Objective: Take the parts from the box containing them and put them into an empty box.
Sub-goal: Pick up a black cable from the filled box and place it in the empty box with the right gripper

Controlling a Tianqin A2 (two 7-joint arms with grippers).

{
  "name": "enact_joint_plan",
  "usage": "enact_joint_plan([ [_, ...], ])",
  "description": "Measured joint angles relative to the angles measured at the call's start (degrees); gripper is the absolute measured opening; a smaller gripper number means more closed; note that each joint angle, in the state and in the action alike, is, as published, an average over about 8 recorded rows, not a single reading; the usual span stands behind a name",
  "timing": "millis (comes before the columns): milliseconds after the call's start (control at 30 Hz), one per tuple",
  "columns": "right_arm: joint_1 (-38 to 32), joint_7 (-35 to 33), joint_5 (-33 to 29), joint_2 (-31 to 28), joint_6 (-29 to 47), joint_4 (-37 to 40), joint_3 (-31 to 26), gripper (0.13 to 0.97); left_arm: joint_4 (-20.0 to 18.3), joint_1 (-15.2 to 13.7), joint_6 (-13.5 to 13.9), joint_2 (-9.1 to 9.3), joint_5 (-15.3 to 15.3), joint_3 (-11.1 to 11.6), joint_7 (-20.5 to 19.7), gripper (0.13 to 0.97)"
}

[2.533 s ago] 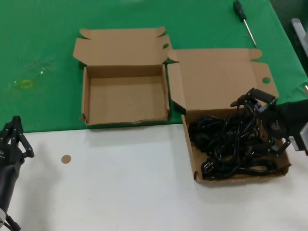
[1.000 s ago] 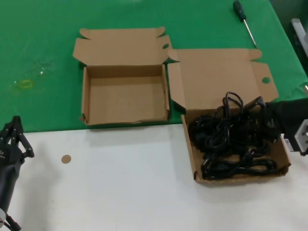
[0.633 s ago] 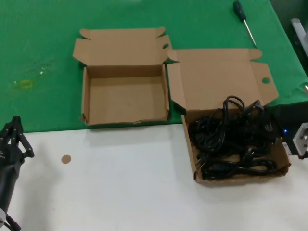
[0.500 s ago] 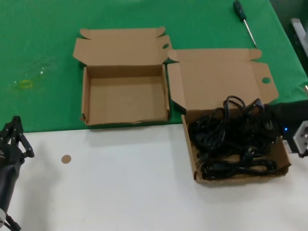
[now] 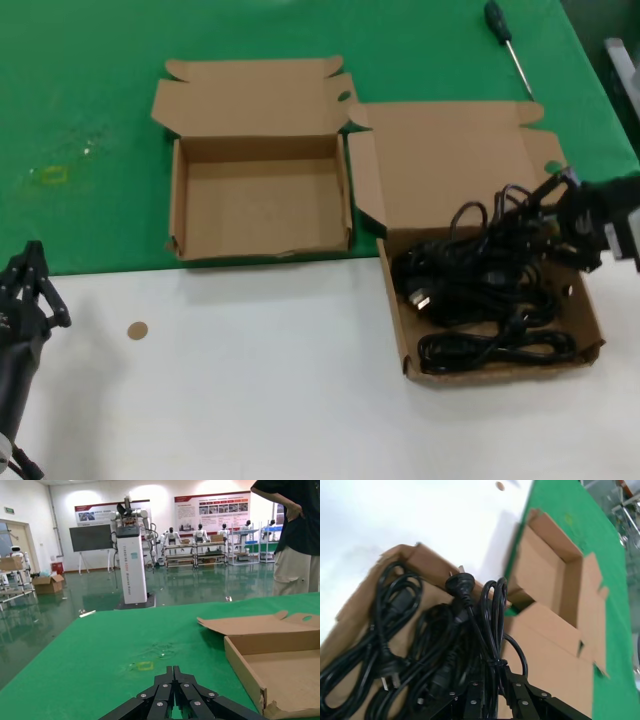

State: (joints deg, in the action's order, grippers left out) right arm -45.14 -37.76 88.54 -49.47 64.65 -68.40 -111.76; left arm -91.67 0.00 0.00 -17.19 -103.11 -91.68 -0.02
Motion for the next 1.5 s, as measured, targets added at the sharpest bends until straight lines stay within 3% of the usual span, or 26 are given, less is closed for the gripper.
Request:
enact_joint_plan([
  [433, -7.8, 12.9, -2.9, 4.4, 0.6, -1.5, -2.1, 0.209, 0.0, 0.0, 0.0, 0.0, 0.0, 0.0, 0.0, 0.152],
  [933, -12.1, 18.9, -7.8, 19.4, -5.4, 2.0, -8.3, 0.208, 0.0, 0.0, 0.0, 0.0, 0.0, 0.0, 0.0, 0.152],
  [1167, -14.3, 16.6, -10.2, 27.2, -10.1, 9.1, -10.8, 0.208, 0.0, 0.0, 0.0, 0.0, 0.0, 0.0, 0.0, 0.152],
  [1500, -17.9, 6.3, -10.1, 36.2, -16.4, 24.1, -11.6, 0.208, 0.0, 0.0, 0.0, 0.0, 0.0, 0.0, 0.0, 0.152],
])
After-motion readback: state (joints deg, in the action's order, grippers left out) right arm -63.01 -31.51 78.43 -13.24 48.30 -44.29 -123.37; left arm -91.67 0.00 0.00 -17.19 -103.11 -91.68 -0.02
